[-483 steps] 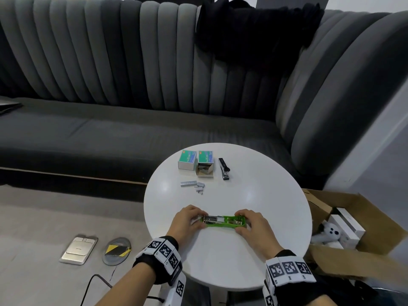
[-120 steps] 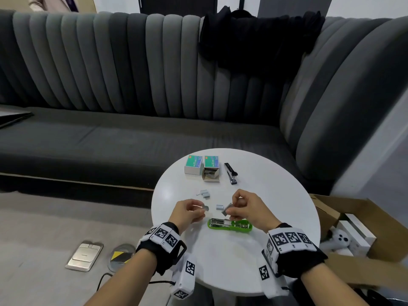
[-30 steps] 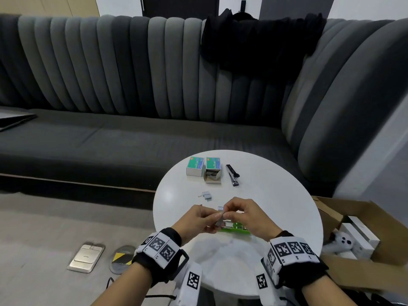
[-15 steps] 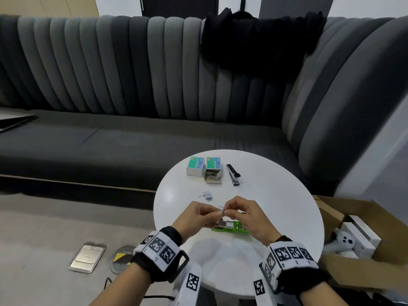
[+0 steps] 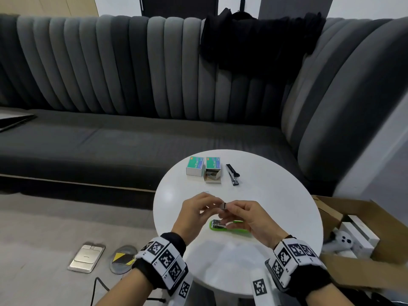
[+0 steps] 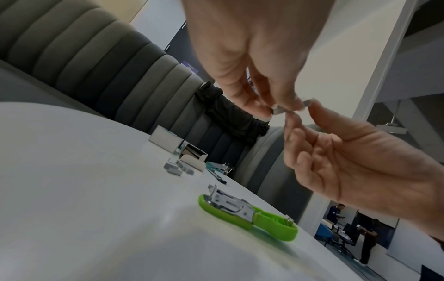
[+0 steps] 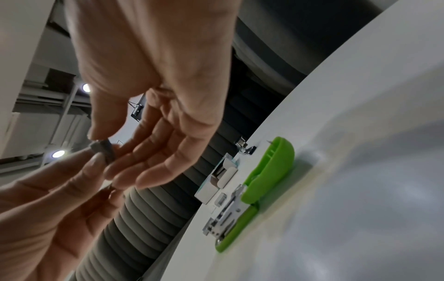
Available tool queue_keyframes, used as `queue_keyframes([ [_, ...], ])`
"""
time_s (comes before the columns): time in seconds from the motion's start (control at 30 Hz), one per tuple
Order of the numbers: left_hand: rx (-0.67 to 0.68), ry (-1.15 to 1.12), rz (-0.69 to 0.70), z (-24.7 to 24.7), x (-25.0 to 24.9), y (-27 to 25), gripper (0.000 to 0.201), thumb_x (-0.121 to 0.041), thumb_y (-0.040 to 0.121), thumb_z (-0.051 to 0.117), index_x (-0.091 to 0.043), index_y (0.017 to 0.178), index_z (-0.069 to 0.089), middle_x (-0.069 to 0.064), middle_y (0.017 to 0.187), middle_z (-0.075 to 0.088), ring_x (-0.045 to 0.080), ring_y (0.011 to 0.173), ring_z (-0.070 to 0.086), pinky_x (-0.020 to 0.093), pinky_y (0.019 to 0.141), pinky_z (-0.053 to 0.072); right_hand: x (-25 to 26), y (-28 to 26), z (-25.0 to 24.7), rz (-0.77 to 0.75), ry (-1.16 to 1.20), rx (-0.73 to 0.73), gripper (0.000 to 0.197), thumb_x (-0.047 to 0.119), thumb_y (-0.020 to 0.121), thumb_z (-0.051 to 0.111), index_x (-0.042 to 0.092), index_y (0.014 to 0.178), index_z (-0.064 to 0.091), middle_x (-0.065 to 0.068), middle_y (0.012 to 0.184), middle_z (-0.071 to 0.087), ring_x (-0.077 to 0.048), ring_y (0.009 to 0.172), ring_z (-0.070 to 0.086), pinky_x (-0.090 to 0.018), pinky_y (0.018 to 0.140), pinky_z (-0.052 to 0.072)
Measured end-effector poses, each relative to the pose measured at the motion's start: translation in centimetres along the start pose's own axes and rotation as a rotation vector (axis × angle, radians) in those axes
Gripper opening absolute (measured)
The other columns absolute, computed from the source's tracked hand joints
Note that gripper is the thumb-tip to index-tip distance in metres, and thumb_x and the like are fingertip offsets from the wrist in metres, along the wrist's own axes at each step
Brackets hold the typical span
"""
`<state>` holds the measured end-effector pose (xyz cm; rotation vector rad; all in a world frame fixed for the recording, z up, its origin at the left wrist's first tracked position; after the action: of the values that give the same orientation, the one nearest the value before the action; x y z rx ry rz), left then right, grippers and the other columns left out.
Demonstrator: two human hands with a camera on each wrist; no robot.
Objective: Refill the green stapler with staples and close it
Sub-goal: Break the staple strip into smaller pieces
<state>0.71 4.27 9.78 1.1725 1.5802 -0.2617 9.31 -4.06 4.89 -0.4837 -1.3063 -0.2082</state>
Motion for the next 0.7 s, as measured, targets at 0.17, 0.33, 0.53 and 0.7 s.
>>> queue_keyframes([
  [0.17, -0.019, -0.129, -0.094, 0.2, 0.7, -0.1, 0.018, 0.002, 0.075, 0.068, -0.004, 0.092, 0.071, -0.004, 0.089, 0.061, -0.007, 0.080, 0.062, 0.009, 0.075, 0.049, 0.5, 0.1, -0.2, -0.065, -0.004, -0.045, 0.009, 0.006, 0.087, 0.056, 0.007, 0.086, 0.066, -0.009, 0.080, 0.068, -0.015, 0.072, 0.068, -0.021, 0.062, 0.056],
  [0.33, -0.007, -0.289, -0.185, 0.4, 1.1, -0.3, 0.023, 0.007, 0.077, 0.065, -0.005, 0.096, 0.069, -0.002, 0.092, 0.063, -0.007, 0.080, 0.064, 0.007, 0.072, 0.049, 1.1, 0.1, -0.3, -0.132, -0.042, -0.076, 0.010, 0.002, 0.085, 0.058, 0.010, 0.085, 0.065, -0.010, 0.080, 0.068, -0.013, 0.072, 0.068, -0.019, 0.063, 0.055],
  [0.53, 0.025, -0.347, -0.270, 0.5, 2.0, -0.3, 0.023, 0.003, 0.080, 0.063, -0.002, 0.102, 0.067, 0.001, 0.093, 0.068, -0.007, 0.081, 0.065, 0.009, 0.071, 0.049, 1.2, 0.0, -0.3, -0.137, -0.064, -0.074, 0.015, 0.000, 0.082, 0.061, 0.011, 0.093, 0.065, -0.010, 0.086, 0.069, -0.013, 0.076, 0.069, -0.019, 0.067, 0.055],
  [0.7, 0.045, -0.341, -0.291, 0.7, 2.4, -0.5, 0.032, -0.002, 0.078, 0.067, -0.017, 0.106, 0.061, 0.001, 0.097, 0.069, -0.002, 0.086, 0.067, 0.012, 0.076, 0.051, 1.1, 0.1, -0.3, -0.108, -0.080, -0.053, 0.017, -0.001, 0.082, 0.061, 0.012, 0.093, 0.065, -0.009, 0.085, 0.069, -0.012, 0.073, 0.069, -0.018, 0.067, 0.055],
])
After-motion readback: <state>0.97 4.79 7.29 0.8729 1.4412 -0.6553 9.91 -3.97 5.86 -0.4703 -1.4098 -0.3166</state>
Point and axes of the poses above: each hand's wrist, its own y-axis towards the middle knuckle, its own z-axis out of the palm, x = y × z, the point moved 9 cm from there along y, towards the middle knuckle
